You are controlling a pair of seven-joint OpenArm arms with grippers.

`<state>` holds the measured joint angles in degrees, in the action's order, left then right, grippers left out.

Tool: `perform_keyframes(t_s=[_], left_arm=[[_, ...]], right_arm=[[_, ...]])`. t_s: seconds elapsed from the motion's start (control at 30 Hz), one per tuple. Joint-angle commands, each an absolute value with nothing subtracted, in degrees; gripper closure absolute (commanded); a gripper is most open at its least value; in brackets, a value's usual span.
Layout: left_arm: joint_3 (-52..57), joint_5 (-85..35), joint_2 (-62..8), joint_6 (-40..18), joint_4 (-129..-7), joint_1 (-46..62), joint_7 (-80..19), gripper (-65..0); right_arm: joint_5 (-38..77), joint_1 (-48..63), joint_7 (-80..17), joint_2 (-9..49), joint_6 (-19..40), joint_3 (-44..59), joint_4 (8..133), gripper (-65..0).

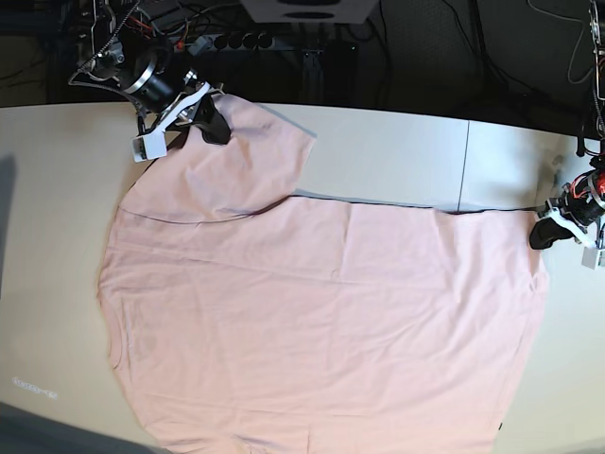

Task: Fold the T-shirt properly
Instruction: 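Lift and pull the sleeve corner with the right gripper across the shirt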

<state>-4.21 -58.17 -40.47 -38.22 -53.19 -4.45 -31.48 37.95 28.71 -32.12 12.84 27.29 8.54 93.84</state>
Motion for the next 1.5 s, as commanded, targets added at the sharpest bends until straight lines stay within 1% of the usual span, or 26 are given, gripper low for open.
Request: perform_keyframes(t_s=[0.0, 0.13, 0.4, 0.57, 0.67, 0.8, 0.97, 1.2, 1.33, 1.47], left_arm=[[-4.08, -57.65, -41.60, -40.00, -54.13, -4.95, -32.84, 0.0], [-3.09, -58.85, -41.65, -40.00, -55.64, -6.96, -36.82, 0.0], [-1.91, -67.16, -43.53, -40.00, -59.55, -12.21, -46.52, 0.0], [-1.91, -69.04, -44.01, -40.00, -62.35, -13.93, -50.52, 0.0], [-1.91, -72.82, -44.03, -40.00, -62.48, -14.81, -53.71, 0.0], [-1.91, -73.10, -44.62, -40.00, -62.48, -16.05, -54.06, 0.0], [-1.91, -73.01, -45.45, -40.00, -62.46, -18.52, -54.28, 0.0], [-1.91, -73.08, -45.52, -40.00, -62.46, -19.40, -54.04, 0.0], [-1.91, -73.06, -44.75, -40.00, -60.82, -20.05, -53.78, 0.0], [-1.91, -73.01, -43.09, -40.00, -55.99, -23.64, -52.93, 0.0]], right_arm=[[37.15, 28.32, -34.85, 13.32, 30.44, 8.67, 94.11, 0.0], [41.58, 26.06, -39.77, 13.32, 30.44, 9.80, 95.07, 0.0], [48.49, 25.41, -43.64, 13.80, 30.48, 16.67, 99.61, 0.0], [49.67, 25.39, -43.79, 16.75, 30.48, 17.41, 102.30, 0.0], [49.71, 25.39, -43.79, 18.87, 30.48, 17.43, 104.09, 0.0], [49.87, 24.91, -43.75, 21.23, 30.48, 18.06, 104.33, 0.0], [49.95, 21.37, -43.79, 24.25, 30.48, 20.05, 104.31, 0.0], [49.67, 15.03, -43.77, 32.01, 30.48, 20.47, 103.94, 0.0], [48.64, 9.72, -43.72, 35.35, 30.48, 20.43, 101.54, 0.0], [48.66, 4.12, -43.72, 37.82, 30.52, 19.20, 96.79, 0.0]])
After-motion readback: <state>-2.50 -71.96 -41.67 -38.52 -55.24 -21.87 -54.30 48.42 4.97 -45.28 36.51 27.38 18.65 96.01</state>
